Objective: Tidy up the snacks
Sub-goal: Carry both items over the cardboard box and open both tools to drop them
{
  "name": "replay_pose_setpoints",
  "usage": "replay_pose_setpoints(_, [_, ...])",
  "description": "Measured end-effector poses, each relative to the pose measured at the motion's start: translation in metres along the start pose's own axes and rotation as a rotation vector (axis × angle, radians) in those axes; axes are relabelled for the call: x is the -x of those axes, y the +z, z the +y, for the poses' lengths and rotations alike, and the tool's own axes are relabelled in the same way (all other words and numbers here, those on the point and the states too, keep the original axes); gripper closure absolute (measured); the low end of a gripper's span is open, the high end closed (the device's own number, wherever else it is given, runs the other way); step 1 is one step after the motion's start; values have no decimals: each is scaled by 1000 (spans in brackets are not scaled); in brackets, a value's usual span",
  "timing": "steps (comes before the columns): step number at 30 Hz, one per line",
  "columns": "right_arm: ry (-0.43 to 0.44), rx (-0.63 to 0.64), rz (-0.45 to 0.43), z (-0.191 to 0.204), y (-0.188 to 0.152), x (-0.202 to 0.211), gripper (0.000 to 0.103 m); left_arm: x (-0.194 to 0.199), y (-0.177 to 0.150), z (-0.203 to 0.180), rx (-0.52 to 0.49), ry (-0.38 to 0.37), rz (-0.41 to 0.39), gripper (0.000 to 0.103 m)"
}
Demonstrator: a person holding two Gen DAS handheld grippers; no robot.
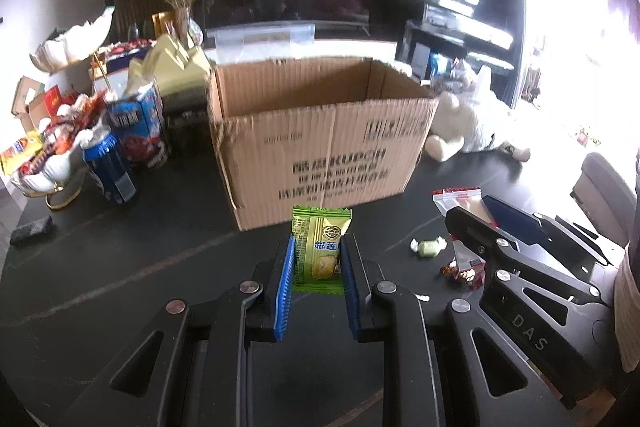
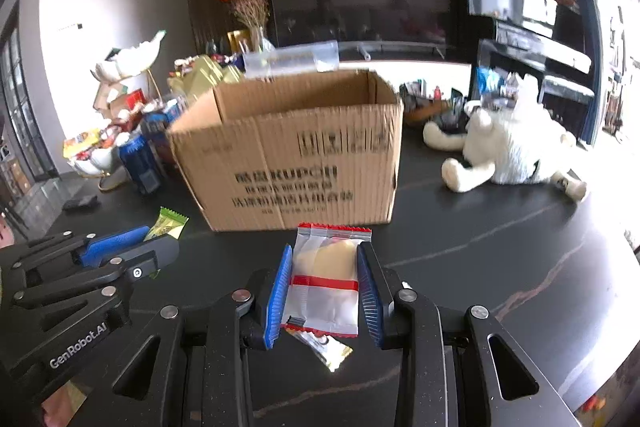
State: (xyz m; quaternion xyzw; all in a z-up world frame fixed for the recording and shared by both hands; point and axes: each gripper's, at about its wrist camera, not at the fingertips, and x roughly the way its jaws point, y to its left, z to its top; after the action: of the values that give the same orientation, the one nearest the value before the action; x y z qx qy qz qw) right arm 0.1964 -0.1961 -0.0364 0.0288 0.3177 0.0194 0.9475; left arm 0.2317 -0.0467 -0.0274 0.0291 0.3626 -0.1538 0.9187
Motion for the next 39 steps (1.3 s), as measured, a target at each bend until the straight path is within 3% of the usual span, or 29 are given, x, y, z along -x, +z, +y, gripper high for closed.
replay_pose_setpoints(12, [3,35,-122,6,37,26,69,28,32,3,-4,21,-102,80])
replay_pose_setpoints(23, [-6,61,-200,9,72,29,68,28,67,5,-22,53,-161,80])
replay_pose_setpoints(39, [7,118,-199,11,118,-25,69,-15,112,14,-62,74,-178,80])
